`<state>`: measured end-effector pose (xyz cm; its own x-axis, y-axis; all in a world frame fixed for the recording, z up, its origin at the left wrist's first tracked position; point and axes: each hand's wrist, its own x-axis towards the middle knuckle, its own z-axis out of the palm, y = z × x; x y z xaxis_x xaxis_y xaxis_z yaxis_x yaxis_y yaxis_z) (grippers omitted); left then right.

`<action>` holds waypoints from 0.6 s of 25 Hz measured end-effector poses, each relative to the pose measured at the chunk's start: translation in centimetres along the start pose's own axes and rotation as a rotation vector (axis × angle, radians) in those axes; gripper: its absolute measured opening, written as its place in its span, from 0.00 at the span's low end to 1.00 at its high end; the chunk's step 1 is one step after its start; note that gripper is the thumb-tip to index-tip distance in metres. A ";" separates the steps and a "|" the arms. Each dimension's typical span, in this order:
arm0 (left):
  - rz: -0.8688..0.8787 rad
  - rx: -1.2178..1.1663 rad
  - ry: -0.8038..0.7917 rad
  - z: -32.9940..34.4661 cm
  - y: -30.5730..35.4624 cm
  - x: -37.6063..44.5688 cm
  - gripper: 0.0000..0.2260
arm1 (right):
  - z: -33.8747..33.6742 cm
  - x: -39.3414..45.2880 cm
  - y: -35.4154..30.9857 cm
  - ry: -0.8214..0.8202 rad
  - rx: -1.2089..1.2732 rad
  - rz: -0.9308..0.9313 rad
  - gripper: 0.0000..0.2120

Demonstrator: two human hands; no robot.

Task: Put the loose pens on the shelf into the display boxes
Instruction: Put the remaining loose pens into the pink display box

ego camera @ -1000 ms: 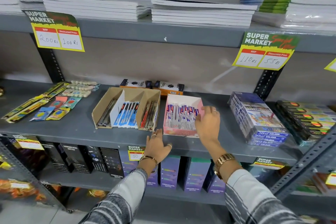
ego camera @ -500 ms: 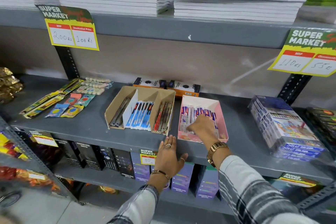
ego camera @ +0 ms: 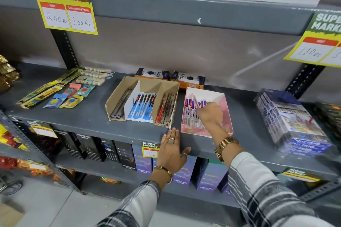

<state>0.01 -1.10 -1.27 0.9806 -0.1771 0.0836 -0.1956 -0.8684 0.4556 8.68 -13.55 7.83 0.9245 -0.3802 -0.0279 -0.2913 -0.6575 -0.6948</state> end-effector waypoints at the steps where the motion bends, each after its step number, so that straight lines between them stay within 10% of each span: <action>1: 0.002 0.015 -0.006 0.0 0.0 0.0 0.59 | -0.8 -0.2 -0.3 0.057 -0.020 -0.015 0.07; 6: -0.025 0.052 -0.070 -1.0 0.7 0.0 0.43 | -3.1 -1.3 0.3 0.258 -0.194 -0.253 0.12; 15: -0.027 0.075 -0.110 -1.4 0.8 0.0 0.33 | -2.1 -1.4 1.8 -0.153 -0.597 -0.453 0.14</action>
<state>-0.15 -1.18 0.32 0.9795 -0.1994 -0.0275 -0.1733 -0.9050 0.3886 6.38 -15.56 8.08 0.9964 0.0760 0.0377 0.0810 -0.9842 -0.1572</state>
